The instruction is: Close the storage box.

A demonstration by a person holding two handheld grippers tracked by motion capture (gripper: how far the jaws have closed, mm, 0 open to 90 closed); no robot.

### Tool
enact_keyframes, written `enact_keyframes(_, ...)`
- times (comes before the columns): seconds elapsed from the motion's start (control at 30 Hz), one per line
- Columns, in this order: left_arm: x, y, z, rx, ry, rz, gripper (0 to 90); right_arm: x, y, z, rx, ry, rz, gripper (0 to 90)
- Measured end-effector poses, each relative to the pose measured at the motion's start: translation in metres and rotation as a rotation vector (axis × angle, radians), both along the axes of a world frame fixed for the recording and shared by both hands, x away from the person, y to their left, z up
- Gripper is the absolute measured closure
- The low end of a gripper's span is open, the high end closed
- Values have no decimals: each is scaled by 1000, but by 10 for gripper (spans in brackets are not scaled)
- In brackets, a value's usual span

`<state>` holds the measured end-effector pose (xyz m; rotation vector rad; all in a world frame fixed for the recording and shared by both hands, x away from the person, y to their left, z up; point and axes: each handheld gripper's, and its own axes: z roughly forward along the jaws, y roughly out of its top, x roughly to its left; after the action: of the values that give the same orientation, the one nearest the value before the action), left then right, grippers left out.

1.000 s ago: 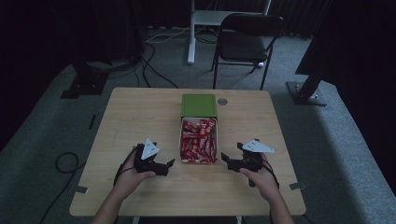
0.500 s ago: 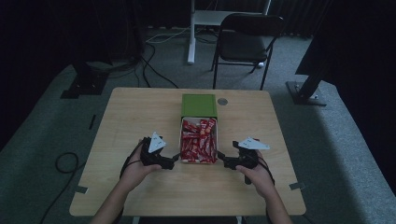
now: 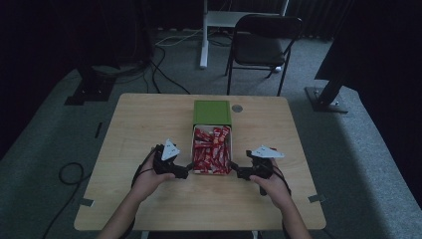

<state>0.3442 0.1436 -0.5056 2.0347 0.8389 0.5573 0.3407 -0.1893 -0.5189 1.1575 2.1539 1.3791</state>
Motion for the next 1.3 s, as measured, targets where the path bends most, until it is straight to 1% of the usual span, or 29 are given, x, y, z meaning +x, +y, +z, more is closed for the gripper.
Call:
enact_keyframes(0.13, 2, 1, 0, 3, -3, 16, 27, 1, 1, 1, -3, 2, -1, 138)
enact_keyframes(0.3, 3, -1, -2, -1, 5, 12, 27, 2, 1, 1, -7, -1, 0, 136)
enact_keyframes(0.4, 4, -2, -1, -1, 9, 9, 27, 2, 1, 1, 1, 4, -3, 137)
enact_keyframes(0.63, 7, -1, -2, -1, 7, 27, 27, 3, 2, 2, -6, -1, -3, 137)
enact_keyframes(0.9, 13, -3, -2, 3, 15, 21, 27, 5, 2, 2, -9, -2, -8, 137)
enact_keyframes(0.97, 14, -4, -2, -2, 17, 21, 27, 5, 1, 2, -6, 0, -12, 137)
enact_keyframes(1.23, 17, -6, -1, 7, 17, 16, 27, 8, 0, 2, -1, 0, -27, 139)
enact_keyframes(1.3, 18, -6, -1, 2, 16, 19, 27, 9, 0, 1, 2, 2, -28, 139)
